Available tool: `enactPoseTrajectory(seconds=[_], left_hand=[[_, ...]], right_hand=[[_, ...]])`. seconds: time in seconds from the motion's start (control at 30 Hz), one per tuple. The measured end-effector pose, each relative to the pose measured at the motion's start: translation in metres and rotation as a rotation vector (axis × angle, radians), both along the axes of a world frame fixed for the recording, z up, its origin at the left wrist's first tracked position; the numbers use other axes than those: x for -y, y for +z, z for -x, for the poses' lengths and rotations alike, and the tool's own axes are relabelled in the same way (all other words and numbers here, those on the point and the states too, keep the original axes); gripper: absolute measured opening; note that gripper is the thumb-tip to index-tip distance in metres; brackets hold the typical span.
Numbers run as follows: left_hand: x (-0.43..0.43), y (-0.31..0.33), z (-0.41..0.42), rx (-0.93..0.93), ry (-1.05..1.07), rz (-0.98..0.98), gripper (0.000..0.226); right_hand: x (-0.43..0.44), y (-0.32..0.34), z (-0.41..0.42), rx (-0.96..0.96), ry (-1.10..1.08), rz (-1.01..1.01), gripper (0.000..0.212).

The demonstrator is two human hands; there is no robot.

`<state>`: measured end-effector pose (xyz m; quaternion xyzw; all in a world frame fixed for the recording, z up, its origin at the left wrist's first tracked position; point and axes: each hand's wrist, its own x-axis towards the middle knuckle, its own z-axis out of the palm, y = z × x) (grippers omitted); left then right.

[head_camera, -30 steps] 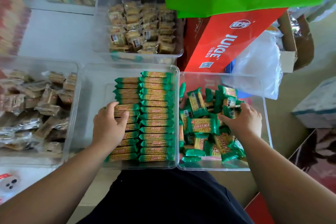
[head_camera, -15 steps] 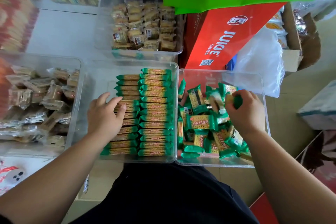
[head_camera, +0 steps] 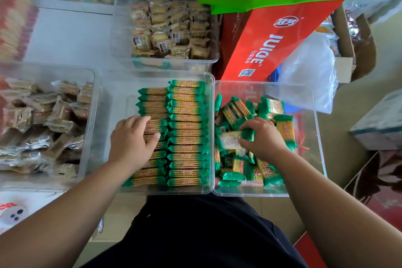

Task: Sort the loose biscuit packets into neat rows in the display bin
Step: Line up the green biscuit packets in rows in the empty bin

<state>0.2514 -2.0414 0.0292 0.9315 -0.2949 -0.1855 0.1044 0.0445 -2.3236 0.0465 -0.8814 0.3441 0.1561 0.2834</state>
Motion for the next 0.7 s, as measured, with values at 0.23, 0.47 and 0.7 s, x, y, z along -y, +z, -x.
enactPoseTrajectory(seconds=[0.23, 0.47, 0.7], left_hand=[[0.002, 0.0, 0.0, 0.001, 0.001, 0.001, 0.058], [0.003, -0.003, 0.001, 0.009, -0.001, -0.003, 0.06], [0.004, -0.003, 0.001, 0.013, -0.011, -0.013, 0.061]], right_hand=[[0.004, 0.001, 0.017, -0.184, 0.194, 0.205, 0.05], [-0.001, -0.008, 0.034, 0.013, -0.204, 0.053, 0.041], [-0.004, -0.006, 0.021, 0.061, -0.441, -0.114, 0.046]])
